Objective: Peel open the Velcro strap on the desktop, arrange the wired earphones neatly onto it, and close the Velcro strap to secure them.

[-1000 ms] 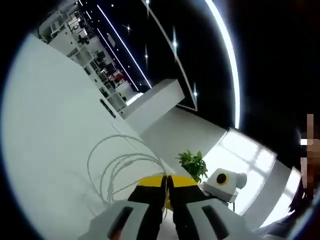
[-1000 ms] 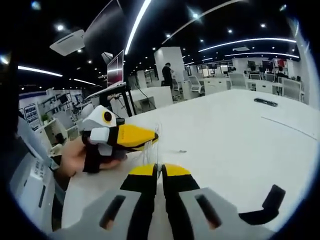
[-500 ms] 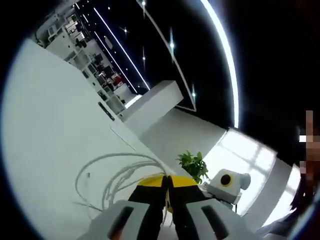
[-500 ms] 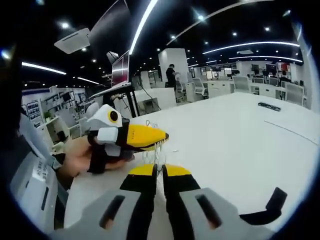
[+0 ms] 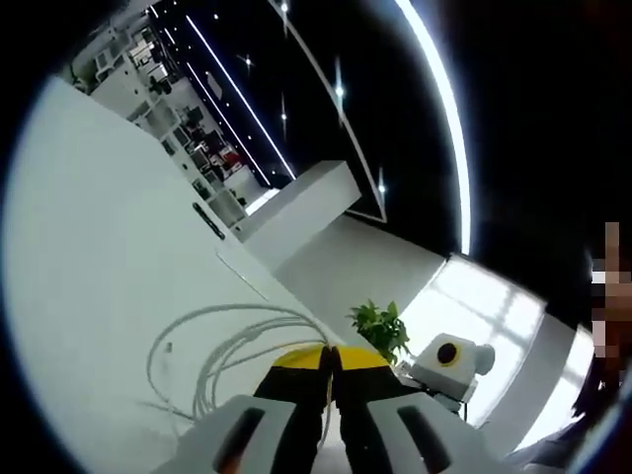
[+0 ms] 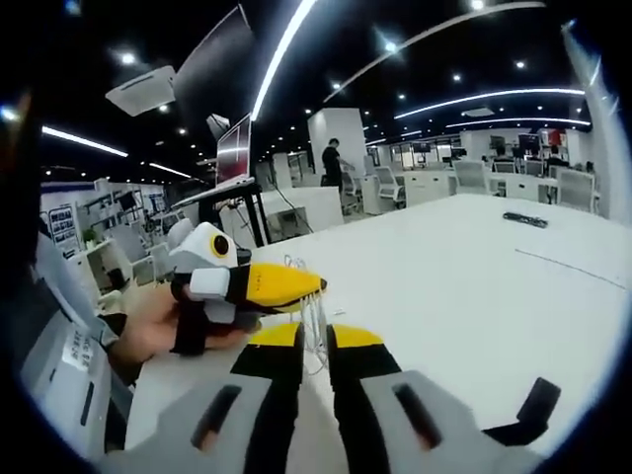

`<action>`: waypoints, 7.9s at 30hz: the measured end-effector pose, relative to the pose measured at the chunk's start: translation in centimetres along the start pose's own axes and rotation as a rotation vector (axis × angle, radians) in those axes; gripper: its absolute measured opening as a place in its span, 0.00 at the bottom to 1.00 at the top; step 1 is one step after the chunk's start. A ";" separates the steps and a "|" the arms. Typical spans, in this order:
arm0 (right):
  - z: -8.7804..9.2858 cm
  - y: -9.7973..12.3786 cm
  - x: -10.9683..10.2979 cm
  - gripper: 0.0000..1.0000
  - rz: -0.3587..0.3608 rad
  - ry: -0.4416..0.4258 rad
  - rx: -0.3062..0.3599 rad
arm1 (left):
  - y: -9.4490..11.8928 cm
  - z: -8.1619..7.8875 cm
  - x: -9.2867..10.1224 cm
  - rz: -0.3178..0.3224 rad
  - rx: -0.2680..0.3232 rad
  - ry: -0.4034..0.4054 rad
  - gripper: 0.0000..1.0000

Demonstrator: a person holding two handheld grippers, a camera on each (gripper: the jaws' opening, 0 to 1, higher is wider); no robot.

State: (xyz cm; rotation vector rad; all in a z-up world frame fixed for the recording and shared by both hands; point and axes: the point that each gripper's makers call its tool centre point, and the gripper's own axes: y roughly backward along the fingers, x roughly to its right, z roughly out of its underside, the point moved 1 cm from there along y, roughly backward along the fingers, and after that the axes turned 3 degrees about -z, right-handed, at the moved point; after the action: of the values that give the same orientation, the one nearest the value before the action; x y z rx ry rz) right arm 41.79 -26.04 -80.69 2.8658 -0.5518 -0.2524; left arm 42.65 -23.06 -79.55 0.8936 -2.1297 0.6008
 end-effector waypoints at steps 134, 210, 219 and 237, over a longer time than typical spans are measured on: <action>5.5 12.5 12.0 0.08 0.161 -0.486 -0.044 | -11.9 8.5 1.9 0.017 -0.441 -0.416 0.07; 5.9 12.3 12.7 0.11 0.310 -0.102 -0.079 | -10.6 10.7 0.4 0.032 -0.549 -0.485 0.08; 6.1 12.4 12.6 0.14 0.301 -0.088 -0.096 | -10.7 11.2 0.1 0.021 -0.564 -0.537 0.10; 5.2 12.3 12.7 0.16 0.303 -0.117 -0.021 | -10.2 12.1 0.4 0.032 -0.603 -0.588 0.08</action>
State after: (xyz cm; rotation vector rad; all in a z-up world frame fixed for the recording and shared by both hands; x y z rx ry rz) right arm 48.08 -42.95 -84.41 2.7097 -0.9859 -0.3730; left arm 44.66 -37.61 -85.34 0.7382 -2.6193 -0.3435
